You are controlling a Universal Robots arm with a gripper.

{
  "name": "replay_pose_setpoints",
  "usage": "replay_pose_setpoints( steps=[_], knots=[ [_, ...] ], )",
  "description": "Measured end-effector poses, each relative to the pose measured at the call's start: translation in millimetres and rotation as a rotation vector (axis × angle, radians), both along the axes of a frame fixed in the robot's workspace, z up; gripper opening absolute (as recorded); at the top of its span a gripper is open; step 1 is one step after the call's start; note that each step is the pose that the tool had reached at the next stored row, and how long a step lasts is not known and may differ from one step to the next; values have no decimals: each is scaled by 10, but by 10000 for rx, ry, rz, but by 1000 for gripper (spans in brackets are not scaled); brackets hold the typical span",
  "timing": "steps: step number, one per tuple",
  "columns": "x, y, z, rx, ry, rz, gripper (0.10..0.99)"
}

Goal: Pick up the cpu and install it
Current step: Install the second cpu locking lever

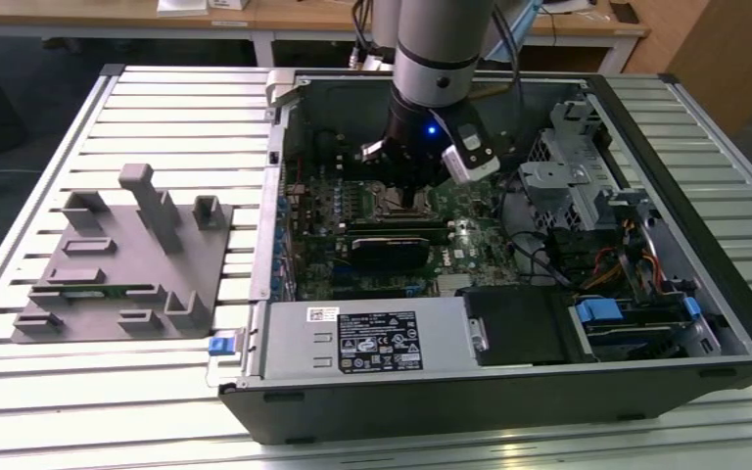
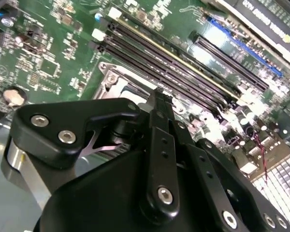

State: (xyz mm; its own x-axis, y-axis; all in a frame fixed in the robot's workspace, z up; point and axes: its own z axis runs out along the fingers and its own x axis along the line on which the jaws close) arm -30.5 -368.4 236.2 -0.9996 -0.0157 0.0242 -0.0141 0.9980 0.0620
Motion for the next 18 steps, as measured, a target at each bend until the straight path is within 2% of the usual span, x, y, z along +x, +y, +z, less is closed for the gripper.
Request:
replay_pose_setpoints(
  steps=[1, 2, 3, 10, 14, 16, 18],
  knots=[
    [0, -4, -5, 1, 59, 0, 106],
    [0, -11, -13, 3, 94, 0, 106],
    [-1, -20, -23, 7, 107, 0, 106],
    [-150, -32, -63, 71, 109, -1, 106],
    [-188, -48, -89, 140, 108, 2, 106],
    [-192, -66, -96, 288, 108, 2, 106],
    [-197, -81, -99, 518, 108, 3, 106]
  ],
)
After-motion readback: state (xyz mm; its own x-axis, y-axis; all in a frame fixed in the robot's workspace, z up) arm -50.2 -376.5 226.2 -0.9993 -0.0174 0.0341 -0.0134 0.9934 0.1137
